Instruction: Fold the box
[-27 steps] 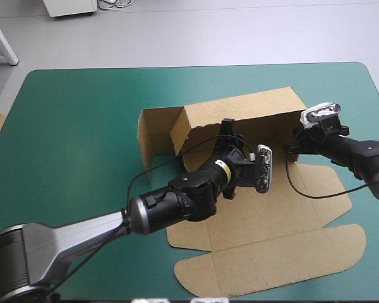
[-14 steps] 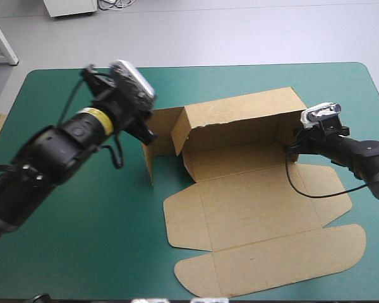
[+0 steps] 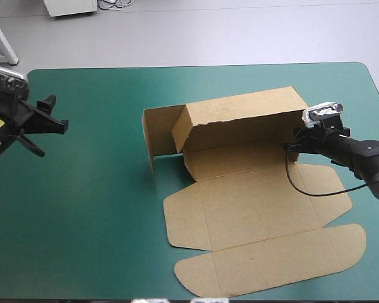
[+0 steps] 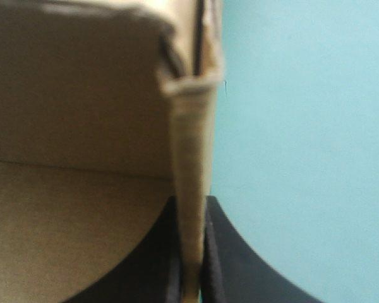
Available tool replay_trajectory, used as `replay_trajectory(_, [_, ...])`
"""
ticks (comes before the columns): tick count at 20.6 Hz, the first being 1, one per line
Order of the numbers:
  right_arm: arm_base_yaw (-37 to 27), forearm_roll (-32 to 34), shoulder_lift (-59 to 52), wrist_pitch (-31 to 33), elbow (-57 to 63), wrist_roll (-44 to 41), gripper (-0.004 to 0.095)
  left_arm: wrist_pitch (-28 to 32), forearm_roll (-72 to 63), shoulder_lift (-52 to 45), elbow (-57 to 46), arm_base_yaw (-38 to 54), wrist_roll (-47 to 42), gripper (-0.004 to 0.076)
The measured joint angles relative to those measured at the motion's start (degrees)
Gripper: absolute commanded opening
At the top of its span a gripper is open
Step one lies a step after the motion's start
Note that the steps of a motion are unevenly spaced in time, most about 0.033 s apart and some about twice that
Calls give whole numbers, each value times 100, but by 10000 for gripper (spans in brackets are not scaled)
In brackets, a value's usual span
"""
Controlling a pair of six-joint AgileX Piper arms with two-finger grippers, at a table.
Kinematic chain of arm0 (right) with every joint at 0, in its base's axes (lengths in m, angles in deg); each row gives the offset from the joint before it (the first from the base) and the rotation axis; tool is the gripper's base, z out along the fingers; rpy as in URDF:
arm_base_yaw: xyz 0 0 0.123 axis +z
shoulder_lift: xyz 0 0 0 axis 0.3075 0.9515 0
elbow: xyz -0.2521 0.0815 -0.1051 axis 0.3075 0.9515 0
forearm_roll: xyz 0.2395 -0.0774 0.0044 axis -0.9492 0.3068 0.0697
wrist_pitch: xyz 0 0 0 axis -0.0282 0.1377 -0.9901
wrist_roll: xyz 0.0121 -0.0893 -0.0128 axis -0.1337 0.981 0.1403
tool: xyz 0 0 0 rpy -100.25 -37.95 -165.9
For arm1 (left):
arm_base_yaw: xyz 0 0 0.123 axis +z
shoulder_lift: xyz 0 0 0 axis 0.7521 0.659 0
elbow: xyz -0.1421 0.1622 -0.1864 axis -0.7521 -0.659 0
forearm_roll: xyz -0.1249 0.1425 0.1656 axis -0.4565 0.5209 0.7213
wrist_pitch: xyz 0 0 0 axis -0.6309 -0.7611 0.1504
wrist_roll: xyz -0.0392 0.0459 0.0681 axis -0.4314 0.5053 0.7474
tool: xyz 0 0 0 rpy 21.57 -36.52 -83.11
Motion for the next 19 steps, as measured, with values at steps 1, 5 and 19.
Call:
replay_trajectory(1, [0,23,0,-7,0,-59,-20,135,-672,-42,-368,389,314,384])
replay_trajectory(5, [0,211,-4,-19,-17,-508,-20,684,-2694,-505,-2020,1159,1484,384])
replay_trajectory(19, [0,2859,-44,1293,-819,-3647,-19,1050,-4104,-623,-3786,1197,2123,384])
